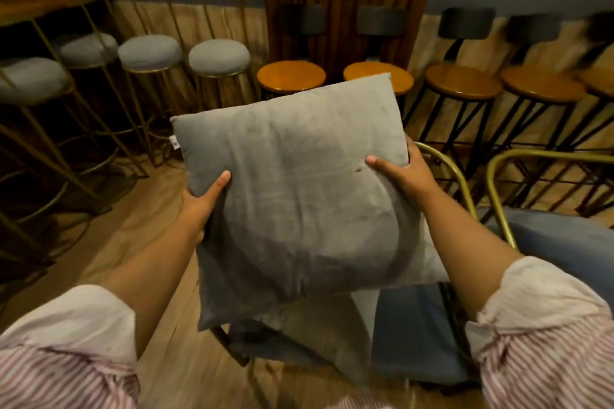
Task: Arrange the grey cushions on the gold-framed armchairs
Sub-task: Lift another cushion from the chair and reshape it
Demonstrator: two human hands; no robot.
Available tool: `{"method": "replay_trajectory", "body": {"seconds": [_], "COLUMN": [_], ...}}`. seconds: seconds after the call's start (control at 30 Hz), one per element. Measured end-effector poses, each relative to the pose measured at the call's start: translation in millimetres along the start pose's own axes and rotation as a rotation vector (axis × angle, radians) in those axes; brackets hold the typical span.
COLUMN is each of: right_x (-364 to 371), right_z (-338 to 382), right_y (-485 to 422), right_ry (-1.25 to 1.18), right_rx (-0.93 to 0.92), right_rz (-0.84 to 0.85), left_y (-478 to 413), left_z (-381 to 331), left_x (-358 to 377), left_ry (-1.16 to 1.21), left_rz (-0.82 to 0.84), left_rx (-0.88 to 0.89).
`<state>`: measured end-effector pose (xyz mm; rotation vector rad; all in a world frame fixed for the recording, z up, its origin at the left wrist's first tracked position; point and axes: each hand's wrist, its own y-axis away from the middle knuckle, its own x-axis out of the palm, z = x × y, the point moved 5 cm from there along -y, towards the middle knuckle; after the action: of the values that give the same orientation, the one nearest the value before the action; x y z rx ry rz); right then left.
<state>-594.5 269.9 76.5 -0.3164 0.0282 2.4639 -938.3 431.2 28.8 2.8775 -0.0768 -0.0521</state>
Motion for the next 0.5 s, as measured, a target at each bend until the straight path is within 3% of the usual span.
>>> {"method": "replay_trajectory", "body": {"seconds": [0.23,0.5], "right_x": [-127.1,-323.2], "right_z": [-6.5,-34.3], "right_y": [51.8,130.3], "right_ry": [-0.104,-0.101], "right_rx": [-0.005,0.002], "right_rz": [-0.171,-0.35], "left_y": [69.9,190.6], "left_z": [-36.7,-11.9], "left_x": [98.2,256.1], "left_ry": [-0.071,-0.092], "left_rz": [0.143,0.345], "left_rx": [0.085,0.052]}}
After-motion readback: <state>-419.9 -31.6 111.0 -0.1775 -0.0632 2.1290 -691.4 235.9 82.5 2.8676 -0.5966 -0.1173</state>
